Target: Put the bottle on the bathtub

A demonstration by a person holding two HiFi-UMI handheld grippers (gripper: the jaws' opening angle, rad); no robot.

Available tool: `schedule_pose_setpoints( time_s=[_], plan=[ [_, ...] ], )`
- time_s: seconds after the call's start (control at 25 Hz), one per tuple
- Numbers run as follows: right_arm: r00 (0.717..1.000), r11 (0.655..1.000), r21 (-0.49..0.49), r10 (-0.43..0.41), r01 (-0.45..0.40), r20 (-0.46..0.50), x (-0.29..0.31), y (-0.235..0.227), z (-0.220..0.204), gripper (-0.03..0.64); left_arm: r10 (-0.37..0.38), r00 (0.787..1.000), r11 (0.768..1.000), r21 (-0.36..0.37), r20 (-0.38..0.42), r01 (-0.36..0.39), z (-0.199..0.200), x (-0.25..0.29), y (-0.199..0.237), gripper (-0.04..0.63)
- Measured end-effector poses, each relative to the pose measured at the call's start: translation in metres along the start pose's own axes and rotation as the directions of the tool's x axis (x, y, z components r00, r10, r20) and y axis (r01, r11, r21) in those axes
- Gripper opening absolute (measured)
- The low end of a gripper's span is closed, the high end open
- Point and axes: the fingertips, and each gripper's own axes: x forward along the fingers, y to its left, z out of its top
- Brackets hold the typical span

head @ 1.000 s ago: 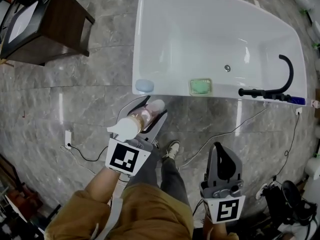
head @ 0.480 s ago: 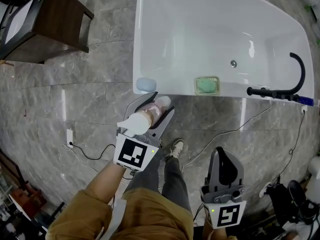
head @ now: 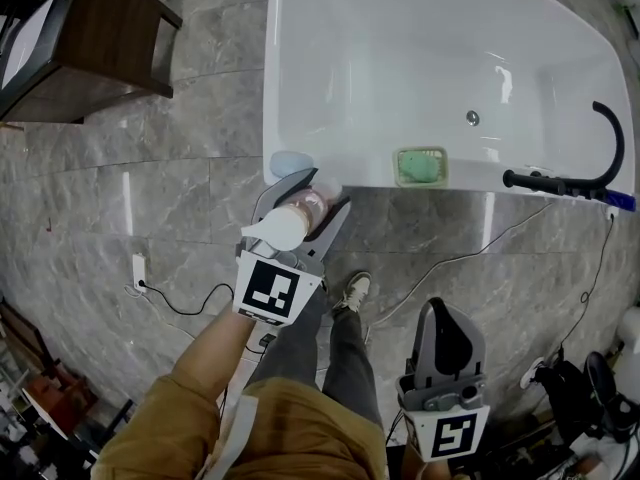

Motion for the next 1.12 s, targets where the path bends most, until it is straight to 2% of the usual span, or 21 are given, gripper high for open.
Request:
schedule_pose_setpoints(
  time_s=[0.36, 0.56, 1.12],
  plan=[
    [0.999, 1.000, 0.009, -0.022, 0.022, -0.034, 0.010, -0.003, -0.015, 0.006, -0.014, 1.000, 0.998, 0.054, -0.018, 0.015, -0.032, 0.032, 0.010, 0.227],
    [0.998, 0.999, 0.010, -0.038, 0.039, -0.047, 0.013, -0.009, -0.020, 0.006, -0.017, 0.998, 0.998, 0.062, -0.058, 0.021, -0.051, 0.047, 0.012, 0.227],
    [0.994, 0.995, 0.040, -0.088, 0.091, -0.067, 0.015, -0.026, -0.034, 0.006, -0.067, 0.993, 0.992, 0.103, -0.093, 0.076, -0.074, 0.089, 0.003, 0.227]
  ],
)
